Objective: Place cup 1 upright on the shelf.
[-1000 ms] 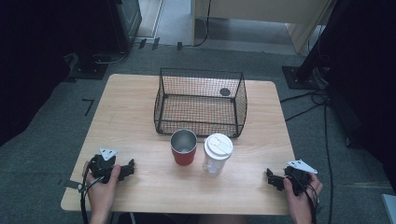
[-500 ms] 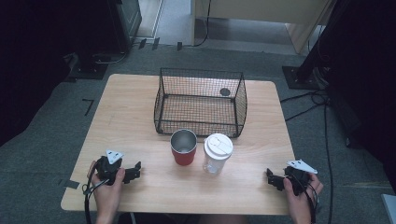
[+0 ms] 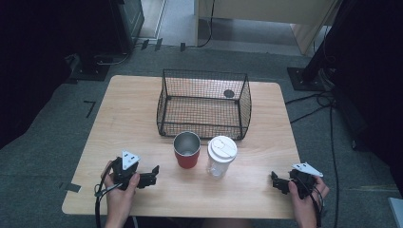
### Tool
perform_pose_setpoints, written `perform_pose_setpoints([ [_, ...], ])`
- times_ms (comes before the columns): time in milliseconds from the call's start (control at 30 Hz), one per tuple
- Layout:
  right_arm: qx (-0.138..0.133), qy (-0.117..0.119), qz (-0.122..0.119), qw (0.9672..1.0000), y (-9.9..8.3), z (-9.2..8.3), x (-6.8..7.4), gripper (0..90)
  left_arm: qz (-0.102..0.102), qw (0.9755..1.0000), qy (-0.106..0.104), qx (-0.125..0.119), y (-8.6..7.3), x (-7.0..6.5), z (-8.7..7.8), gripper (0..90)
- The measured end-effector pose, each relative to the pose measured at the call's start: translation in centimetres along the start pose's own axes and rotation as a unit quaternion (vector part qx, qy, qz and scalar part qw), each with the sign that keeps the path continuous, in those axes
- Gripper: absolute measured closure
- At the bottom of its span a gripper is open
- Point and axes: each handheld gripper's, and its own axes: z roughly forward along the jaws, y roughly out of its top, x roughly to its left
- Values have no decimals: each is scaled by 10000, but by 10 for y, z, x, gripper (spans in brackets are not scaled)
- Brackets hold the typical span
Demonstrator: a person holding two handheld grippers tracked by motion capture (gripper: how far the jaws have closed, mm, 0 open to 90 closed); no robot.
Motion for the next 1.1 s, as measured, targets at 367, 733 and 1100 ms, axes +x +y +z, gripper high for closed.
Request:
perform_pose_setpoints([
  [367,1,0,0,10000,0,0,0,0,261,9986,-445,-145,15,-30,2,0],
  [733,1,0,2,10000,0,0,0,0,448,9963,-706,-187,26,-54,15,0],
  [1100,-2,7,-8,10000,0,0,0,0,538,9957,-717,-232,39,-66,29,0],
])
